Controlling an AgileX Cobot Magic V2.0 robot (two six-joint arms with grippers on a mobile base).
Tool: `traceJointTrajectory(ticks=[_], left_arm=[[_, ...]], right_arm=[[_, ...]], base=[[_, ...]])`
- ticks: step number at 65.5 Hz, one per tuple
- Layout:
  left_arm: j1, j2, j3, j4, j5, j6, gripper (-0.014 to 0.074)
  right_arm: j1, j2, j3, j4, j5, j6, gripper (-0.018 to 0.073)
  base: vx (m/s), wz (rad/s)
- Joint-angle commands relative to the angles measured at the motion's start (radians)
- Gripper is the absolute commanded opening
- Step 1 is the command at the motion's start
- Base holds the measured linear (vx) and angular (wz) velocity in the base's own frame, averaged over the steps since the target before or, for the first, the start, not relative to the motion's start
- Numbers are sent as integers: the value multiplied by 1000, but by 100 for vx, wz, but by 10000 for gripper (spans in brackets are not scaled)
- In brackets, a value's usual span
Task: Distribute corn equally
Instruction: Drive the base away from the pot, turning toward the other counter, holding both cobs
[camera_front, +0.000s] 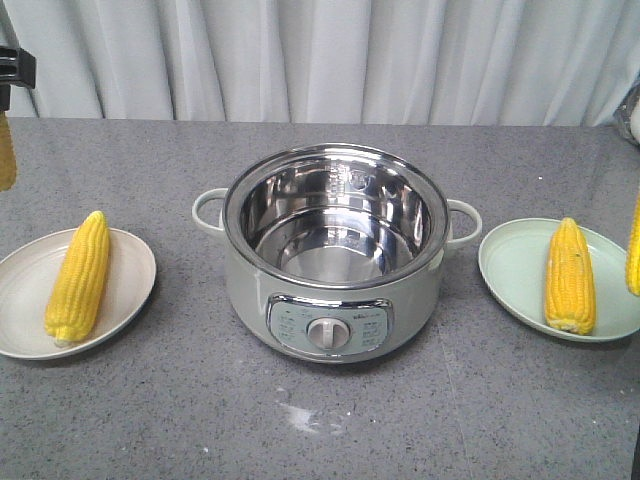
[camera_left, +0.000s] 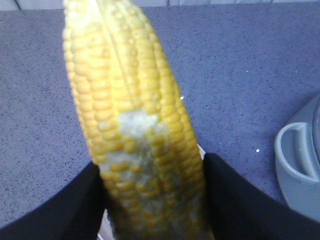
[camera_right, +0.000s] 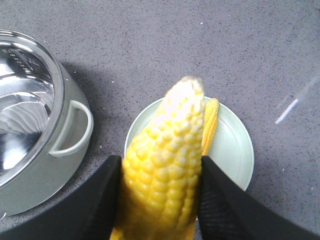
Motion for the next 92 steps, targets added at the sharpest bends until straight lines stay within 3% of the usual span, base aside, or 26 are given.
traceJointTrajectory(ticks=[1,92], left_arm=[[0,-27,-29,23,-53,-6,93],[0,-27,-29,23,-53,-6,93]], right_arm=[[-4,-24,-24,13,-59,-2,81],[-4,-24,-24,15,-59,-2,81]], base=[[0,-1],[-4,-22]])
